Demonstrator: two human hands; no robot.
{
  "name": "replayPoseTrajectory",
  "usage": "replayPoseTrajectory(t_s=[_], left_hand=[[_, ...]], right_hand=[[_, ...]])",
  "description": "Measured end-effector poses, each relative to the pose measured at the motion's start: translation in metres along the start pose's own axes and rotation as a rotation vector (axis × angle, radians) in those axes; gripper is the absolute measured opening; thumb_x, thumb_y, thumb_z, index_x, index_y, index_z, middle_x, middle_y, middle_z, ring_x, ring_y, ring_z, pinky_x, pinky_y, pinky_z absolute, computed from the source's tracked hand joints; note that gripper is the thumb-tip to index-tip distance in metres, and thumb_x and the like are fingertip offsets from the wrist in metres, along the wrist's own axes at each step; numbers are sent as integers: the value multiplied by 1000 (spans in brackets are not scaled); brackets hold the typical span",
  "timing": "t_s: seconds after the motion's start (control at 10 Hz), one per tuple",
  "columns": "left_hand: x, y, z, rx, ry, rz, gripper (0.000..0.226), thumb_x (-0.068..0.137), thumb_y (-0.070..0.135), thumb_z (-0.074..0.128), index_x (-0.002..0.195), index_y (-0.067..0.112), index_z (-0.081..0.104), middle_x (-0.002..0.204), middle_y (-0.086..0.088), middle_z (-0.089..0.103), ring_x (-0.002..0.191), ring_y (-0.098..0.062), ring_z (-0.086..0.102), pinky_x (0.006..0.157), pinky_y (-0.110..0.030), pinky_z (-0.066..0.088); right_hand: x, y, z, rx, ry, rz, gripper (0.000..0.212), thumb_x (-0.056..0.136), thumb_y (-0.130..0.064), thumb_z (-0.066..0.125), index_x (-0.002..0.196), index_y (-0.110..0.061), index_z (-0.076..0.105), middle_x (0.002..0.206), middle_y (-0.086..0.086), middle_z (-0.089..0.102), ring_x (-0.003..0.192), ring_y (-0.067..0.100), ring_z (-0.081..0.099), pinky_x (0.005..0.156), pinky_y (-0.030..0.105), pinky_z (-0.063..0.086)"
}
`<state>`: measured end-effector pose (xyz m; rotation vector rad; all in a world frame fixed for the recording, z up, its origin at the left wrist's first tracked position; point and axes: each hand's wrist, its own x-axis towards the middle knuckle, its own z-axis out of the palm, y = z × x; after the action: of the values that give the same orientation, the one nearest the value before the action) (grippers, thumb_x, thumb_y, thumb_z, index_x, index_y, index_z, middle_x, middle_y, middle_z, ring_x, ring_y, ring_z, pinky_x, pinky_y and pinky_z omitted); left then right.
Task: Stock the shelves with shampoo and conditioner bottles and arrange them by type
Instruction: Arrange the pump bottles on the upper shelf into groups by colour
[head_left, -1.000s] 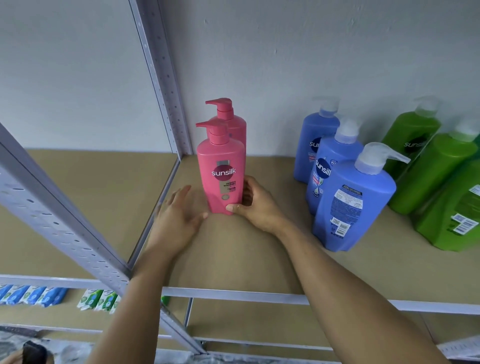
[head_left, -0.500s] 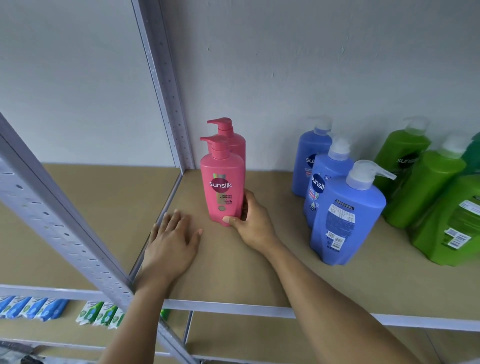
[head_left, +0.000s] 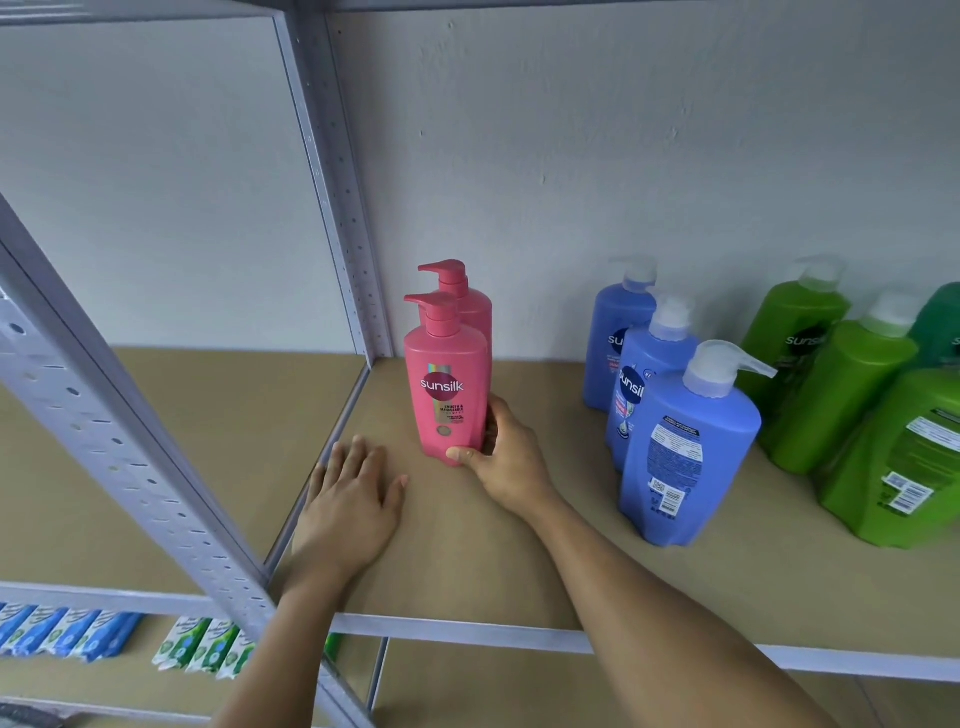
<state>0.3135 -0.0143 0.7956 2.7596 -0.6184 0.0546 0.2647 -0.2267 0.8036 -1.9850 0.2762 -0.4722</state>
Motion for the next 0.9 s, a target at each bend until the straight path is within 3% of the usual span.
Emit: replayPoseTrajectory(t_s=[0.7,0.8,0.9], left_hand=[[-1,-3,1,-37,18,20,61,102,56,33,154,23,35,168,-2,17,156,-23,5,126,-40,8],[-1,-3,0,-75,33,16,61,101,55,38,153,22,39,167,-2,22,156,-22,8,126,-40,10],[0,-5,-1,-133,37,16,57,100,52,47,148,21,45,163,-2,31,155,-23,14,126,-42,13]], right_hand=[[-2,0,-3,-57,-27,-10,74,75,-27,86,138,-29,47,123,-9,70,109,7,68,99,38,54],[-16,-8,-14,-97,-54,-27,79,77,-26,86,143,-25,44,134,-12,61,117,-1,58,107,21,44],[-46,-8,-38,-280,-45,-86,74,85,-32,80,147,-15,45,142,-5,50,128,6,47,109,12,29]])
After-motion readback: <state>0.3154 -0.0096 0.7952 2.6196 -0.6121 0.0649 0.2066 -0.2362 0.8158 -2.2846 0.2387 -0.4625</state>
